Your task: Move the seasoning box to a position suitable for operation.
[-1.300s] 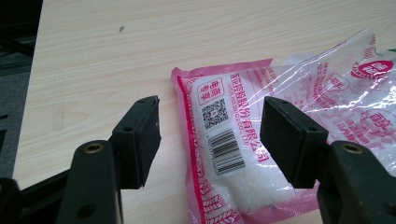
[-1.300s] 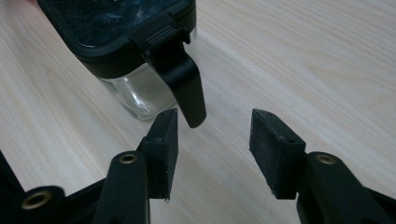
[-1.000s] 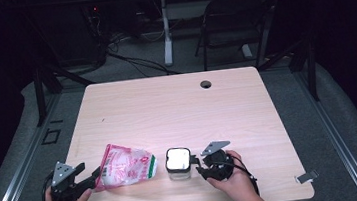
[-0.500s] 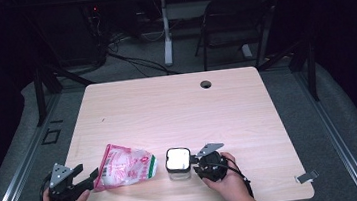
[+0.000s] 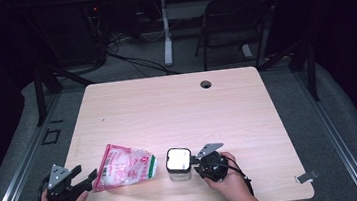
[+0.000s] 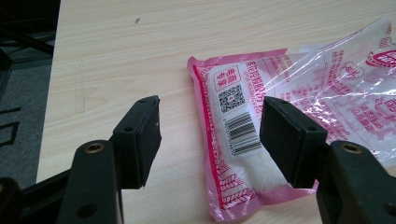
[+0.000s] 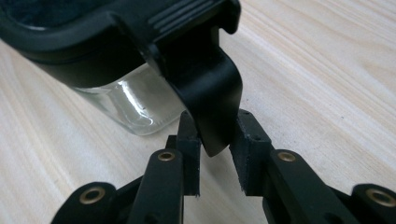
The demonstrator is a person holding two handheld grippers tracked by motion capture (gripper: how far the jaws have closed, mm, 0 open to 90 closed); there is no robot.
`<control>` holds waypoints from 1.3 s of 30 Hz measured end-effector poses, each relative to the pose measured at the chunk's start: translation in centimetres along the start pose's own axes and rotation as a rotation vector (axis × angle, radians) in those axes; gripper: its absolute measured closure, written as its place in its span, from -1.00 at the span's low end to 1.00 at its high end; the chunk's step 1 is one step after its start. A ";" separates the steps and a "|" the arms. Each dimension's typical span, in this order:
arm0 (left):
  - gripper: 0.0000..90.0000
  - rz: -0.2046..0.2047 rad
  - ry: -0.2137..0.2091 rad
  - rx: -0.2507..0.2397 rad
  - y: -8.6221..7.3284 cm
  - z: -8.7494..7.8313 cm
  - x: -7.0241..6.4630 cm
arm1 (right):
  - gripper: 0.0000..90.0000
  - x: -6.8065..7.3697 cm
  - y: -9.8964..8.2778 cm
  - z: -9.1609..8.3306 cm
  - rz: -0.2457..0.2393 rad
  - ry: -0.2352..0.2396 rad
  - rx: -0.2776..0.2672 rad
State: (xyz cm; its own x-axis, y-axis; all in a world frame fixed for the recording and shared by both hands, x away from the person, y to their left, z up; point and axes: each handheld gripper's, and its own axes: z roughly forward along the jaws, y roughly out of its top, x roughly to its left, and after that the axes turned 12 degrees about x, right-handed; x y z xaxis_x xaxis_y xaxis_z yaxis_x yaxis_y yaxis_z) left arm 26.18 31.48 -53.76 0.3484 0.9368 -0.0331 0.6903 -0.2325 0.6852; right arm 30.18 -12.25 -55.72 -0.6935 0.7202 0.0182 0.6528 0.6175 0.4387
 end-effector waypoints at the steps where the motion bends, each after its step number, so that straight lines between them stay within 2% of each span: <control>1: -0.15 0.000 0.000 0.000 0.0 0.0 0.0 | 0.65 0.0 -0.1 -0.1 -0.007 0.001 0.006; 7: -0.15 -0.004 0.001 -0.004 -0.1 0.1 0.0 | 0.65 0.0 -0.8 -0.5 -0.035 -0.002 0.012; 12: -0.15 -0.008 0.004 -0.003 -0.1 -0.1 0.0 | 0.64 -0.6 -1.7 -1.1 -0.046 0.029 0.027; 13: -0.15 -0.009 0.004 -0.005 -0.1 -0.1 0.1 | 0.61 -1.2 -2.1 -1.3 -0.031 0.050 0.029; 15: -0.15 -0.009 0.001 -0.006 -0.1 0.0 0.1 | 0.59 -1.9 -2.3 -1.5 -0.002 0.059 0.026; 18: -0.15 -0.013 0.001 0.001 -0.2 0.0 0.1 | 0.51 -3.1 -2.7 -1.8 0.040 0.028 0.010; 20: -0.14 -0.009 -0.001 0.009 -0.2 0.1 0.0 | 0.52 -3.9 -3.0 -1.9 0.069 0.026 -0.001; 21: -0.14 -0.009 -0.001 0.009 -0.2 0.1 0.0 | 0.52 -3.9 -3.0 -1.9 0.069 0.026 -0.001; 22: -0.13 -0.004 0.001 0.018 -0.3 0.1 -0.1 | 0.63 -4.5 -3.2 -2.0 0.094 0.041 -0.004; 26: -0.13 -0.001 -0.001 0.018 -0.4 0.2 -0.2 | 0.77 -4.9 -2.9 -1.8 0.104 0.044 -0.021; 30: -0.13 0.001 0.003 0.018 -0.6 0.1 -0.3 | 0.81 -5.0 -2.6 -1.6 0.098 0.046 -0.024; 35: -0.12 -0.014 0.006 0.018 -0.9 0.0 -0.2 | 0.84 -5.0 -1.8 -1.3 0.056 0.023 -0.020; 36: -0.12 -0.015 0.005 0.019 -0.9 -0.1 -0.2 | 0.86 -4.9 -1.5 -1.2 0.032 0.011 -0.014; 39: -0.11 -0.009 0.004 0.017 -1.0 -0.1 -0.3 | 0.86 -4.7 -1.3 -1.2 0.015 0.015 -0.009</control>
State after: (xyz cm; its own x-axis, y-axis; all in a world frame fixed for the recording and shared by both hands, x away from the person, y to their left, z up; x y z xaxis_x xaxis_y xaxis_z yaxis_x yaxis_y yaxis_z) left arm 25.35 31.43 -54.38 0.3400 0.9397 -0.0362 0.7040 -0.2288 0.6724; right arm 32.24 -16.84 -55.34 -0.6881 0.7245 0.0385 0.6607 0.6038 0.4461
